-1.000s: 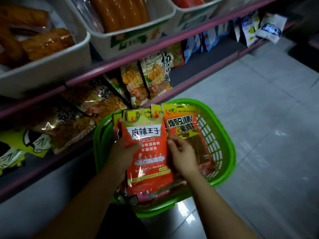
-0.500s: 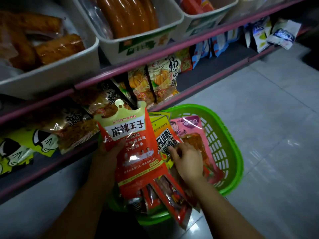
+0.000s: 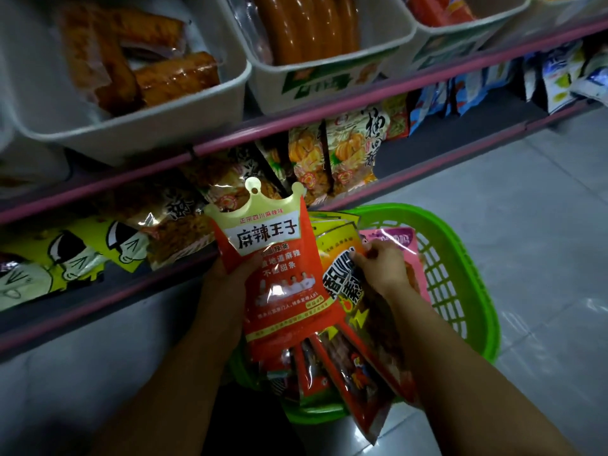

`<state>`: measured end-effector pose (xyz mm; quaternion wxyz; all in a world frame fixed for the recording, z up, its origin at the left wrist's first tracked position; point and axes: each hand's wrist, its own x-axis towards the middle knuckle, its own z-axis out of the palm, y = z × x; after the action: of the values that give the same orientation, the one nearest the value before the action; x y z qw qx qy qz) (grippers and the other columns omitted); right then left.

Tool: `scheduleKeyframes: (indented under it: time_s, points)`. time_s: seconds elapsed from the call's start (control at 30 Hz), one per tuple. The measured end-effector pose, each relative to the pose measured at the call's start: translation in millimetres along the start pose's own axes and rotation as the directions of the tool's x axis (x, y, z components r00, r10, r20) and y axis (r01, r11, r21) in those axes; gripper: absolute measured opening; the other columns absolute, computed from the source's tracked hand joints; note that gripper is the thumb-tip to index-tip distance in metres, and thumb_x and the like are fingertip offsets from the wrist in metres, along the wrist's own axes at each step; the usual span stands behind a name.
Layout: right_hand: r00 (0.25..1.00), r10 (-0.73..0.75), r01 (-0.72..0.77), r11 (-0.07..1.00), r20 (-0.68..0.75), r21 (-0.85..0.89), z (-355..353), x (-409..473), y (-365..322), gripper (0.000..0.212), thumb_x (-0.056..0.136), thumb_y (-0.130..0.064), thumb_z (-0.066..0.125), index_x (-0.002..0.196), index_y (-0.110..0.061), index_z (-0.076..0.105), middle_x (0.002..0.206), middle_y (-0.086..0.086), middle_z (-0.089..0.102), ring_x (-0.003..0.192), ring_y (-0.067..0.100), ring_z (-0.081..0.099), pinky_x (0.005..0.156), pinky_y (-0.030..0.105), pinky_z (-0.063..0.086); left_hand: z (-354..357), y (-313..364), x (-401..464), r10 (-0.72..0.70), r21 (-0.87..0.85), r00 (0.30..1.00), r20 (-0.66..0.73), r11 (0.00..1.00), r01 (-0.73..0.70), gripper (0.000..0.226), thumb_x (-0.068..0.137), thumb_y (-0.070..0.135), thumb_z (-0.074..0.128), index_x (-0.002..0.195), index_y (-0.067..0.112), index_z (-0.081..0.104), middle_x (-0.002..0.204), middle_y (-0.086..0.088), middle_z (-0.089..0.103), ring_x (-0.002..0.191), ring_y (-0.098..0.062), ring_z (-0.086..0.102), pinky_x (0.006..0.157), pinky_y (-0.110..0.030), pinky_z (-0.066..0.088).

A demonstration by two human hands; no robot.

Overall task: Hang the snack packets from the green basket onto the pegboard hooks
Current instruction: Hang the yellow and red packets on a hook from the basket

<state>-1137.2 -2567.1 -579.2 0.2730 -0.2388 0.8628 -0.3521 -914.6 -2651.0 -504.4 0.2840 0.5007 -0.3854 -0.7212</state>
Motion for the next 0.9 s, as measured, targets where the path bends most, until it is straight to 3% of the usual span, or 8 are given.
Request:
scheduleKeyframes:
  time_s: [0.07,0.13,0.27,0.5,0.6,0.7,0.8,0.9]
  points:
    - [0.999,-0.044,0.040,0.968,0.012,0.248,-10.2,-7.0,-14.6,0.021,0.088,-0.015,0.064,0.072,-0.018,0.052,0.079,0.011,0.064,0.077,0.025,0.063,0.077,0.043,0.052,0.5,6.2,-3.0,0.015,-0.008,1.000,-0.013,1.000,-0.015,0.028,0.083,0.019,0.065,0.110,0.025,0.066,0.104,-0.002,0.073,0.099,-0.026,0.068,0.088,-0.052,0.052]
    - [0.991,-0.135,0.132,0.926,-0.016,0.354,-22.4,-10.9,-34.2,0.035,0.089,-0.009,0.062,0.065,-0.023,0.040,0.065,0.004,0.049,0.063,0.015,0.053,0.062,0.033,0.045,-1.6,16.5,-7.8,0.069,-0.001,0.998,-0.015,0.998,-0.069,0.024,0.080,0.022,0.066,0.102,0.032,0.067,0.100,0.003,0.074,0.096,-0.022,0.069,0.085,-0.050,0.053]
    - [0.969,-0.241,0.236,0.844,-0.052,0.482,-47.0,-25.3,-87.1,0.015,0.090,-0.014,0.062,0.079,-0.020,0.055,0.067,-0.002,0.059,0.057,0.004,0.057,0.056,0.019,0.046,-21.1,54.7,-24.3,0.278,0.065,0.960,-0.033,0.959,-0.275,0.022,0.066,0.038,0.066,0.086,0.048,0.067,0.091,0.022,0.072,0.081,0.001,0.069,0.071,-0.034,0.051]
    - [0.902,-0.429,0.329,0.618,-0.044,0.714,-65.2,-79.4,-225.0,0.027,0.084,-0.034,0.060,0.063,-0.017,0.060,0.045,-0.011,0.056,0.039,-0.002,0.047,0.042,0.012,0.039,-89.1,154.9,-61.7,0.596,0.116,0.774,-0.215,0.802,-0.585,0.016,0.072,0.033,0.070,0.085,0.040,0.071,0.087,0.012,0.075,0.077,-0.011,0.072,0.059,-0.025,0.057]
    - [0.790,-0.613,0.484,0.619,-0.006,0.618,-53.0,-116.5,-300.2,0.034,0.077,-0.048,0.064,0.058,-0.020,0.062,0.047,-0.012,0.054,0.043,-0.001,0.044,0.045,0.016,0.038,-114.5,204.7,-83.5,0.679,0.132,0.683,-0.270,0.728,-0.672,0.014,0.078,0.026,0.069,0.090,0.033,0.068,0.087,0.012,0.075,0.075,-0.011,0.073,0.057,-0.022,0.056]
    - [0.641,-0.766,0.671,0.530,-0.047,0.518,-36.2,-152.2,-371.4,0.027,0.072,-0.043,0.065,0.058,-0.021,0.061,0.049,-0.017,0.055,0.046,-0.007,0.044,0.046,0.006,0.035,-140.8,249.7,-107.9,0.708,0.132,0.632,-0.315,0.692,-0.709,0.020,0.076,0.032,0.073,0.095,0.031,0.068,0.089,0.005,0.076,0.077,-0.017,0.073,0.058,-0.027,0.057]
    - [0.512,-0.859,0.711,0.428,0.007,0.559,-12.7,-180.1,-425.2,0.016,0.062,-0.046,0.068,0.067,-0.031,0.068,0.061,-0.024,0.066,0.054,-0.012,0.054,0.055,0.003,0.041,-170.1,283.5,-128.5,0.731,0.133,0.597,-0.331,0.663,-0.737,0.028,0.062,0.044,0.075,0.087,0.030,0.071,0.086,0.000,0.076,0.075,-0.021,0.074,0.058,-0.031,0.057]
    - [0.383,-0.913,0.732,0.392,0.140,0.557,11.3,-201.2,-462.8,0.025,0.060,-0.049,0.069,0.081,-0.036,0.071,0.077,-0.023,0.072,0.068,-0.009,0.065,0.063,0.008,0.048,-197.8,310.6,-142.7,0.751,0.102,0.590,-0.297,0.639,-0.762,0.027,0.059,0.041,0.081,0.083,0.033,0.073,0.086,-0.003,0.076,0.076,-0.024,0.073,0.060,-0.034,0.058]
